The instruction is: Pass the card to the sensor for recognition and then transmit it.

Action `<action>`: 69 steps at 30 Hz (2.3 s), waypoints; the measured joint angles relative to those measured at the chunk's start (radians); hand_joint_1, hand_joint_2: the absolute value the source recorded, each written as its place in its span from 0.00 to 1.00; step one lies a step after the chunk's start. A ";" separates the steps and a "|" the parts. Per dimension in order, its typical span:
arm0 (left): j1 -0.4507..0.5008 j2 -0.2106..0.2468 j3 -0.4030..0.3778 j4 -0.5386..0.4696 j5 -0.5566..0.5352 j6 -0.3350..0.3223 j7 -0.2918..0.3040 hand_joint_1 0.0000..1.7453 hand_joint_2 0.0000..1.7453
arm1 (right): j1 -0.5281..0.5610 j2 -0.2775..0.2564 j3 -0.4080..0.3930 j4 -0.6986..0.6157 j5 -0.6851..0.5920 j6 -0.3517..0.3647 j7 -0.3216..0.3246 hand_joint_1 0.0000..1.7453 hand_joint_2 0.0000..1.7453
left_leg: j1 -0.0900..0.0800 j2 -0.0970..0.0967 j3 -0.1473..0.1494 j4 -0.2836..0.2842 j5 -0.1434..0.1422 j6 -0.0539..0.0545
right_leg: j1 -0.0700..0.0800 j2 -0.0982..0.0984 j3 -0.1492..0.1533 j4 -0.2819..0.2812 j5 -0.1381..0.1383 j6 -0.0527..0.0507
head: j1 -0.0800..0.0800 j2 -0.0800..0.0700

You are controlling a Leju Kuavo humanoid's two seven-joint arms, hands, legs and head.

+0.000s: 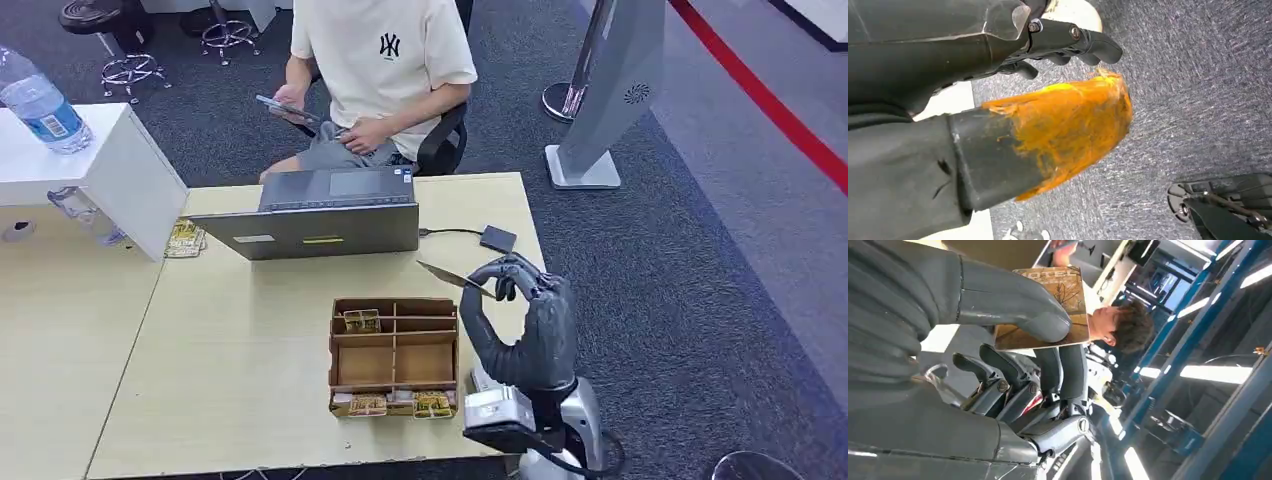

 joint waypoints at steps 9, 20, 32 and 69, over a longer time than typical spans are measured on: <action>-0.001 0.000 0.000 0.000 -0.028 -0.010 -0.001 0.00 0.00 | -0.089 0.011 0.031 0.087 0.208 -0.037 0.044 1.00 1.00 | 0.000 0.000 0.000 0.000 0.000 -0.001 | 0.000 0.000 0.000 0.001 0.000 0.000 | 0.000 0.000; -0.008 0.000 -0.033 0.000 -0.105 -0.052 0.012 0.00 0.00 | -0.357 0.094 0.055 0.363 0.647 -0.045 0.177 1.00 1.00 | 0.000 0.000 0.001 0.001 0.002 -0.003 | 0.000 0.001 0.000 0.004 0.001 -0.001 | 0.000 0.000; -0.015 -0.005 -0.069 0.000 -0.145 -0.081 0.027 0.00 0.00 | -0.558 0.134 0.104 0.643 0.773 -0.046 0.335 1.00 1.00 | 0.000 0.000 0.001 0.001 0.002 -0.003 | 0.000 0.001 -0.001 0.004 0.001 -0.001 | 0.000 0.000; -0.037 -0.004 -0.085 0.000 -0.162 -0.081 0.032 0.00 0.00 | -0.678 0.136 0.147 0.881 0.797 -0.047 0.466 1.00 1.00 | 0.000 0.000 0.001 0.002 0.002 -0.003 | 0.000 0.001 -0.001 0.005 0.001 -0.001 | 0.000 0.000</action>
